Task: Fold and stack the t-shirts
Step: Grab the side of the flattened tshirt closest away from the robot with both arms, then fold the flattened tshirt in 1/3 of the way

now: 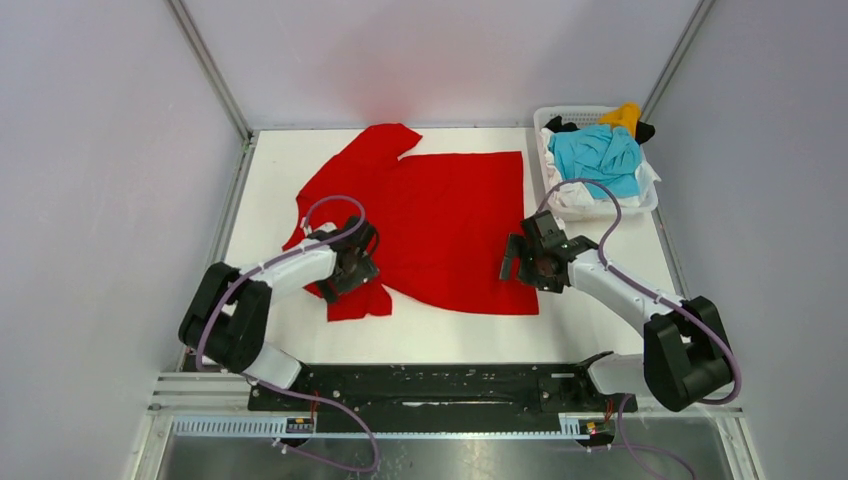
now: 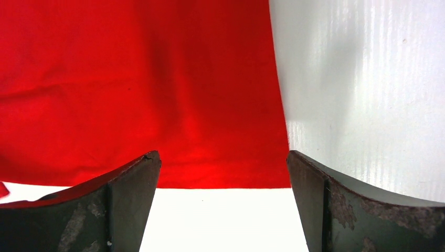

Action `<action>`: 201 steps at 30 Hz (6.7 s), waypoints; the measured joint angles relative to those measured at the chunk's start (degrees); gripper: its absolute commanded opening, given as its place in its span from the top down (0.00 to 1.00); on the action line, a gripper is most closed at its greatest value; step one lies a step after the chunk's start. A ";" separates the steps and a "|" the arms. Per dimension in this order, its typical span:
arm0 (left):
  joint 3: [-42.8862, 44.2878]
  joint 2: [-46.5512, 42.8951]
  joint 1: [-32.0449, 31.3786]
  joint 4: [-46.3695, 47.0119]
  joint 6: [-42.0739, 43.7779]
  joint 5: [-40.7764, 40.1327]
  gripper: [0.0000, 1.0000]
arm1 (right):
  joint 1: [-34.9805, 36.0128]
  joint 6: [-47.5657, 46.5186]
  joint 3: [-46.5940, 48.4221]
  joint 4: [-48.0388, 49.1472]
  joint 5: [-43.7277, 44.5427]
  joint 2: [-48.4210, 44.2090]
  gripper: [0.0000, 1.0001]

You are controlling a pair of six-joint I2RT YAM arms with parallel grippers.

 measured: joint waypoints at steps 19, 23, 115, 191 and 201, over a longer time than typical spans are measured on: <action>-9.38 -22.34 3.80 -7.56 2.27 1.51 0.05 | 0.00 -1.03 1.86 0.52 1.29 1.25 0.00; -10.01 -17.90 3.82 -5.51 1.42 1.62 0.17 | 0.00 -1.11 0.98 0.55 1.33 0.98 0.00; 13.05 -17.44 5.79 -10.27 8.94 21.94 1.00 | -1.25 3.89 1.29 -14.12 -5.16 -10.71 1.00; -6.32 -6.95 21.29 14.03 15.82 17.20 0.01 | -0.15 -2.34 -3.65 12.15 -11.15 5.44 0.01; -17.88 -33.46 21.31 1.97 12.50 16.50 0.01 | 2.21 -0.31 -14.45 9.38 -13.64 -10.23 0.00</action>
